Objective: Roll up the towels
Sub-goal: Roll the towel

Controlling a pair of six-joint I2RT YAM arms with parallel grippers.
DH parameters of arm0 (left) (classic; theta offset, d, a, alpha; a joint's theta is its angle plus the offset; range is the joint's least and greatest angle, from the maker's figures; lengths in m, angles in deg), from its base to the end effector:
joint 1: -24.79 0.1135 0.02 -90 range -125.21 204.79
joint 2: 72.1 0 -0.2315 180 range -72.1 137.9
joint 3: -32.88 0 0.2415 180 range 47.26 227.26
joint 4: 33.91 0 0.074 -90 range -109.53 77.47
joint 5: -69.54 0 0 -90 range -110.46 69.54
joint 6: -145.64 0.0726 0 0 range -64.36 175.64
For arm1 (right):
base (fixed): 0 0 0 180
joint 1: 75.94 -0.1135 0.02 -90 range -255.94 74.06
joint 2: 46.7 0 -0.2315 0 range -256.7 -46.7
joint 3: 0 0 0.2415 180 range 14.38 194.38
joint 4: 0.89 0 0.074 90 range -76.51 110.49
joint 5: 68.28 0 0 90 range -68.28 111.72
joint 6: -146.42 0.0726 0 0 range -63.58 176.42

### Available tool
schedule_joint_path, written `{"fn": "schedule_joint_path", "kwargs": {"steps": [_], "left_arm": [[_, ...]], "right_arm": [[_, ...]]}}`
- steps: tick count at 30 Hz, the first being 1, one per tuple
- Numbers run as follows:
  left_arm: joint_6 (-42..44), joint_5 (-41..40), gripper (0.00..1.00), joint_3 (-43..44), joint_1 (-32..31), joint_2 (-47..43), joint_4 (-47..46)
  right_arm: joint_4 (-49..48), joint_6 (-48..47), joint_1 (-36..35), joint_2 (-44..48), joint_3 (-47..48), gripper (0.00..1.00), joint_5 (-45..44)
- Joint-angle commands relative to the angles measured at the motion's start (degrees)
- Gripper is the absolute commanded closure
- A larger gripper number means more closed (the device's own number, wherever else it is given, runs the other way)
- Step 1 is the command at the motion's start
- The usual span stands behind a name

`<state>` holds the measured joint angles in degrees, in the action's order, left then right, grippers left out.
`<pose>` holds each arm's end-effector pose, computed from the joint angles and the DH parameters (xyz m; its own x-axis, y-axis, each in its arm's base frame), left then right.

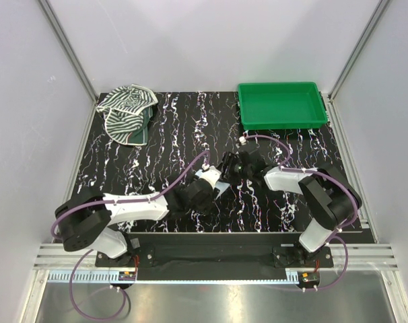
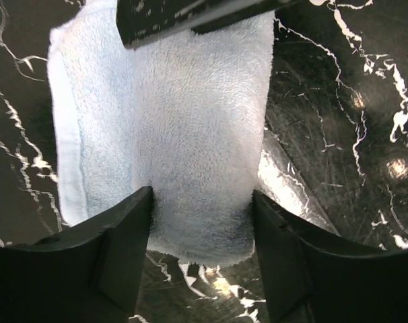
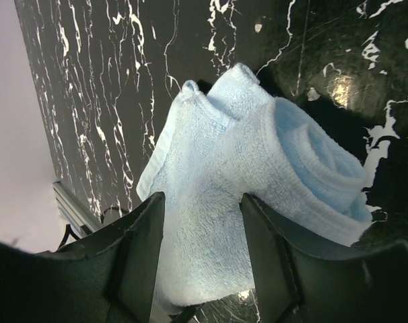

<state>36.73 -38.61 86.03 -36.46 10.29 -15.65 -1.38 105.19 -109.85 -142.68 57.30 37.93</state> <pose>0.1625 -0.2492 0.1196 -0.5727 0.4036 -0.7136 0.5775 0.8164 -0.0017 0.2755 0.2096 0.1040 -0.8780 0.2799 -0.3882 -0.0872 0.7040 0.7049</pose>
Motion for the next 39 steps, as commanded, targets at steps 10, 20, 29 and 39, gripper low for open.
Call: {"fn": "schedule_joint_path", "kwargs": {"steps": [10, 20, 29, 39], "left_arm": [[-6.0, 4.4, 0.72, -0.8, -0.8, 3.2, -1.1], [-14.2, 19.9, 0.72, 3.6, 2.9, 6.2, -3.7], [-30.4, 39.5, 0.65, -4.5, 11.2, 9.6, -25.4], [-43.1, 47.1, 0.62, -14.8, 18.7, 15.3, -45.4]], "right_arm": [[18.0, -8.6, 5.0, 2.2, 1.1, 0.36, -2.7], [45.0, -15.2, 8.2, 21.5, 11.7, 0.05, -15.8], [44.4, -11.6, 9.5, 38.7, 5.4, 0.08, -9.4], [20.9, -1.0, 8.9, 41.4, -14.1, 0.08, 4.3]]}}
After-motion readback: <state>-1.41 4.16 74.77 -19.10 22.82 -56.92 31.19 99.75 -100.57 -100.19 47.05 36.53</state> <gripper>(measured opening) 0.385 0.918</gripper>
